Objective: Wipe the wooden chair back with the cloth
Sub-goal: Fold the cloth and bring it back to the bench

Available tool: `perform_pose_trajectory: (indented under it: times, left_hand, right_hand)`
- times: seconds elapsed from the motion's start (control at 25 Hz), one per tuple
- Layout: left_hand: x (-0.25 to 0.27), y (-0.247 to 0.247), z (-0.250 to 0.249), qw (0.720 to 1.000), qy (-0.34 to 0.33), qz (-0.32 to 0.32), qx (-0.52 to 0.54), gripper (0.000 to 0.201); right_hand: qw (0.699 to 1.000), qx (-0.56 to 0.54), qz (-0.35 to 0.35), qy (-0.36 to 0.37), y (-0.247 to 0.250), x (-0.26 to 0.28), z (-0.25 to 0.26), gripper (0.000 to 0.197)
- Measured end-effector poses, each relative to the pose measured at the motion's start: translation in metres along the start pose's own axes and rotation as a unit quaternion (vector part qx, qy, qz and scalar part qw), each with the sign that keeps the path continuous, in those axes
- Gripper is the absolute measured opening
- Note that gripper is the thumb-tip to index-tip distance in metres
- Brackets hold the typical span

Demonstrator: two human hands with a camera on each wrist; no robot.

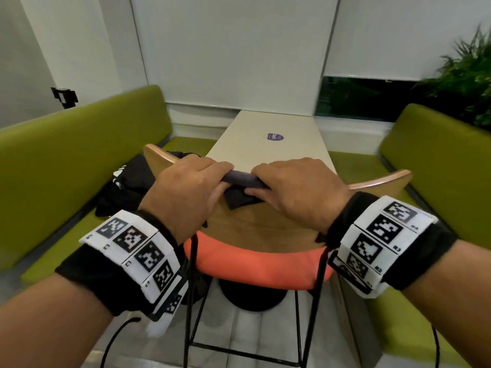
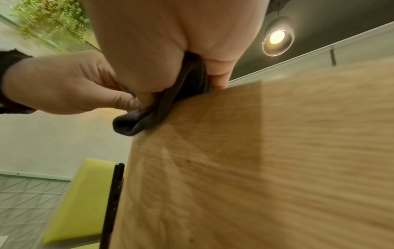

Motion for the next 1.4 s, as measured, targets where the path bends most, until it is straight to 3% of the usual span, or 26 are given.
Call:
perform_pose_trajectory:
  times: [0.16,0.36,0.56,0.72,0.92,1.08,1.24,1.4]
  left_hand:
    - [-0.038,0.004,-0.046,0.998,0.012,-0.02,0.065,0.027]
    - [-0.096,-0.018,-0.125,0.989,0.003,-0.059,0.134,0.019]
    - [-0.147,-0.08,-0.231,0.982,-0.014,-0.083,0.168,0.02]
    - [-0.182,-0.147,-0.308,0.983,0.0,-0.052,0.174,0.022]
    - [-0.201,-0.24,-0.358,0.981,0.057,0.038,0.182,0.026]
    - [-0.203,-0.302,-0.358,0.972,0.119,0.105,0.175,0.024]
    - [-0.195,-0.363,-0.352,0.957,0.156,0.154,0.188,0.02]
    - [-0.185,-0.427,-0.351,0.948,0.165,0.202,0.18,0.018]
  right_hand:
    - [0.997,0.027,-0.057,-0.053,0.031,0.032,-0.062,0.029]
    - [0.978,-0.09,-0.142,-0.123,0.055,0.103,-0.155,0.023]
    - [0.959,-0.129,-0.162,-0.193,0.035,0.193,-0.26,0.012]
    - [0.946,-0.121,-0.179,-0.241,0.007,0.255,-0.341,0.018]
    - [0.941,-0.189,-0.075,-0.271,-0.062,0.303,-0.4,0.016]
    - [0.919,-0.228,-0.012,-0.322,-0.118,0.316,-0.416,0.005]
    - [0.884,-0.262,0.051,-0.383,-0.174,0.33,-0.426,0.015]
    - [0.881,-0.243,0.097,-0.395,-0.23,0.344,-0.437,0.009]
Point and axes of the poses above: each hand's wrist, its own x-axis away from the middle knuckle, its own y-axis out of the back of the hand, z = x × y, the point moved 10 cm from there along -x, towards the middle knuckle, and after that the axes turned 8 degrees about x, right-handed, at the moved point
